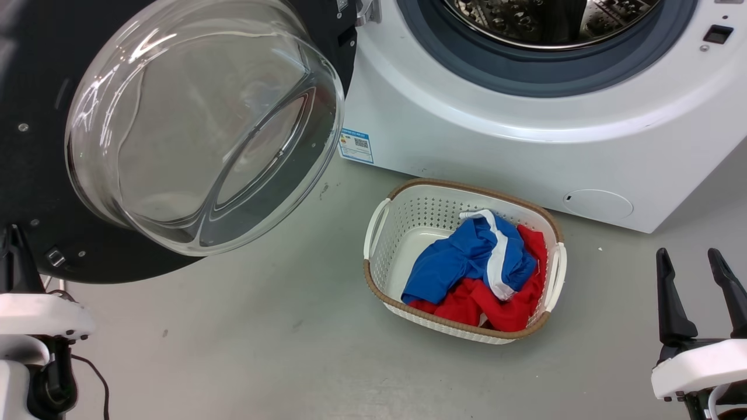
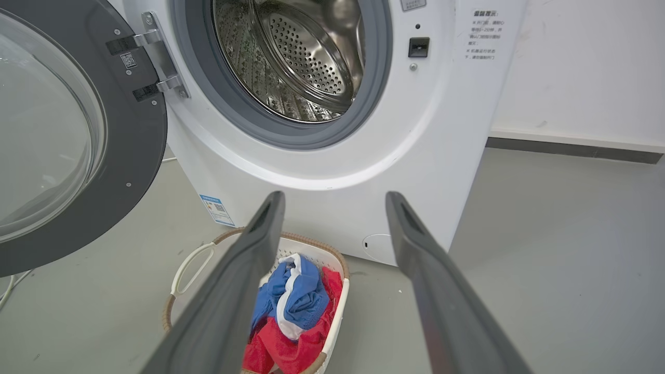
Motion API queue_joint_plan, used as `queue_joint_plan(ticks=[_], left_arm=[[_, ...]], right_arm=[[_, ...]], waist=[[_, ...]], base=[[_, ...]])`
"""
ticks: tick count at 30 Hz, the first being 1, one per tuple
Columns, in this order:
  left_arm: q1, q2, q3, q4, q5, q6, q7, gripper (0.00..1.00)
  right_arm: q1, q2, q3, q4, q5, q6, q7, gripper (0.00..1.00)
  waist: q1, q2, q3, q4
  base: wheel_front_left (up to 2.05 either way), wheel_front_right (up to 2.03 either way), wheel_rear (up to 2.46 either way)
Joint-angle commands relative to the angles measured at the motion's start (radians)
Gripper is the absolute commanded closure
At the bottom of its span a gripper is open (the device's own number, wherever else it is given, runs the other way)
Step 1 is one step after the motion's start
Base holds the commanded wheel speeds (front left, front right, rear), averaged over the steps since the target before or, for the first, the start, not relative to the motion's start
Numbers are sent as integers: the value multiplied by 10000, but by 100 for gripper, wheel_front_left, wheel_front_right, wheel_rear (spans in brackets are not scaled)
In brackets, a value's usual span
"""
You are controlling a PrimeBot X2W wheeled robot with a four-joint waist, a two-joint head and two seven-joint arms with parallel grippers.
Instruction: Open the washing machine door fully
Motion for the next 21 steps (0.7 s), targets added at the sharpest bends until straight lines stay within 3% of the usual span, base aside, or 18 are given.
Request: queue_joint_plan(ticks=[1,9,21], left_arm=[[-125,-36,216,182,136,-85,-14,100],[367,-530,409,26,910,-323,-17,100],[2148,-1243,-502,-2176,1860,131,277,100]], right_arm=[[-110,-7,8,32,33,-3,1,0],[46,136,-29,302,64,-3,-144,0],[342,430,307,1035,76,-3,-545,0]], waist=[[-1,0,-44,-55],[-1,0,-444,-84],[-1,0,-1685,-318]], base=[[0,0,0],[0,0,0],[0,0,0]])
